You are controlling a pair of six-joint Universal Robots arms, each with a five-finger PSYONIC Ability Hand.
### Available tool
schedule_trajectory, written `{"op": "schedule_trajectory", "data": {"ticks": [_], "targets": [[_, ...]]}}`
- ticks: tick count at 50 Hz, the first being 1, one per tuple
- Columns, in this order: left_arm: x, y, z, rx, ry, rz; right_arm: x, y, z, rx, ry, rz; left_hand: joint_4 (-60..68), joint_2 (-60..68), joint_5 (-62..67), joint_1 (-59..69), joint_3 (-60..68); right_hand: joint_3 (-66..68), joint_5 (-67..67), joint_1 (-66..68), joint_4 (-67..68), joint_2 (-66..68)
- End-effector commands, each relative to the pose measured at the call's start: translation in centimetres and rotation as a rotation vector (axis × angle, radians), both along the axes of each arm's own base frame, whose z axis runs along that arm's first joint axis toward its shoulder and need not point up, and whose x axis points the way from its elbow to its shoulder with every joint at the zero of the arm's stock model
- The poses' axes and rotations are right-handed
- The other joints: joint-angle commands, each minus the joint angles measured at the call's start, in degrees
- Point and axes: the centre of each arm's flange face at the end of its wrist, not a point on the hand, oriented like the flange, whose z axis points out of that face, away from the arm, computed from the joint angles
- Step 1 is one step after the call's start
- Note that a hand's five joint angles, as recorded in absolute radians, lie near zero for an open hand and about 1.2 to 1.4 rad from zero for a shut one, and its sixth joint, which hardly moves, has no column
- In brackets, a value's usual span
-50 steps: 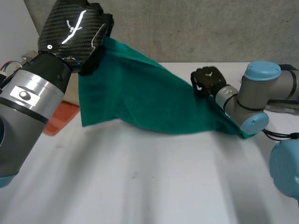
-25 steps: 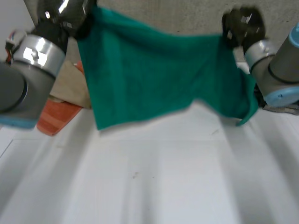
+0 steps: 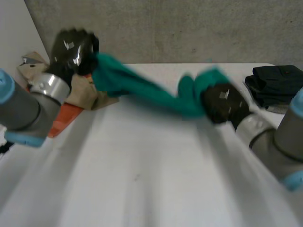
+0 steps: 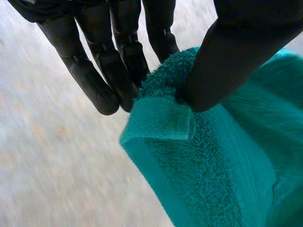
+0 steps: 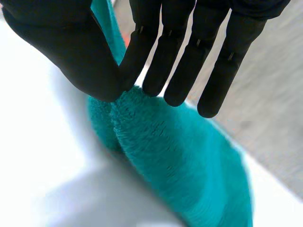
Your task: Fold the laundry.
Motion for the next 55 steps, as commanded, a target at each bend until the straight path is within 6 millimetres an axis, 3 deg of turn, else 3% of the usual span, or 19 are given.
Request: {"op": "schedule_trajectory", "data": {"ticks": [1, 2, 10, 12, 17, 23, 30, 45, 48, 49, 55], "targets": [[0.7, 0.7, -4.1, 0.081, -0.107, 0.035, 0.4, 0.1, -1.9, 0.059, 0.167, -0.017, 11.5, 11.3, 14.3, 13.6, 11.8, -17.4, -14.7, -14.0, -17.7, -16.6], [0.7, 1.0, -3.6, 0.081, -0.108, 0.037, 0.3, -1.0, -0.7, 0.035, 0.156, -0.055, 11.5, 11.3, 14.3, 13.6, 11.8, -28.0, -25.2, -24.5, -28.3, -27.2], [1.0, 4.0, -0.8, 0.114, -0.109, 0.025, 0.9, -4.4, 6.1, -0.062, 0.091, -0.121, 11.5, 11.3, 14.3, 13.6, 11.8, -41.8, -39.1, -38.4, -42.1, -41.1], [1.0, 4.8, -0.5, 0.123, -0.114, 0.019, 1.2, -4.8, 6.9, -0.060, 0.095, -0.100, 11.5, 11.3, 14.3, 13.6, 11.8, -42.0, -39.3, -38.6, -42.3, -41.3], [1.3, 7.0, -0.3, 0.158, -0.129, 0.008, 3.0, -5.9, 6.0, -0.021, 0.159, 0.018, 11.5, 11.3, 14.3, 13.6, 11.8, -42.2, -39.5, -38.8, -42.5, -41.4], [1.4, 8.9, 0.1, 0.142, -0.159, -0.007, 4.9, -6.9, 3.2, -0.034, 0.314, 0.120, 11.5, 11.3, 14.3, 13.6, 11.8, -42.2, -39.5, -38.8, -42.5, -41.4], [1.8, 9.1, 0.1, 0.125, -0.189, 0.012, 5.2, -9.0, -0.3, -0.058, 0.419, 0.105, 11.5, 11.3, 14.3, 13.6, 11.8, -40.8, -38.1, -37.4, -41.2, -40.1], [2.5, 8.6, 0.0, 0.132, -0.193, 0.038, 4.9, -11.3, -5.4, -0.020, 0.406, 0.086, 11.5, 11.3, 14.3, 13.6, 11.8, -27.1, -24.4, -23.7, -27.4, -26.4], [2.6, 8.5, 0.0, 0.134, -0.196, 0.043, 4.8, -11.7, -5.3, -0.031, 0.381, 0.075, 11.5, 11.3, 14.3, 13.6, 11.8, -7.0, -4.2, -3.5, -7.3, -6.2], [2.7, 8.5, 0.0, 0.134, -0.196, 0.046, 4.7, -12.1, -4.8, -0.042, 0.356, 0.059, 11.5, 11.3, 14.3, 13.6, 11.8, 11.8, 14.5, 15.2, 11.5, 12.6], [3.3, 8.3, 0.1, 0.150, -0.196, 0.073, 2.9, -11.8, -1.5, 0.000, 0.279, -0.002, 11.5, 11.3, 14.3, 13.6, 11.8, 12.0, 14.7, 15.4, 11.7, 12.7]]}}
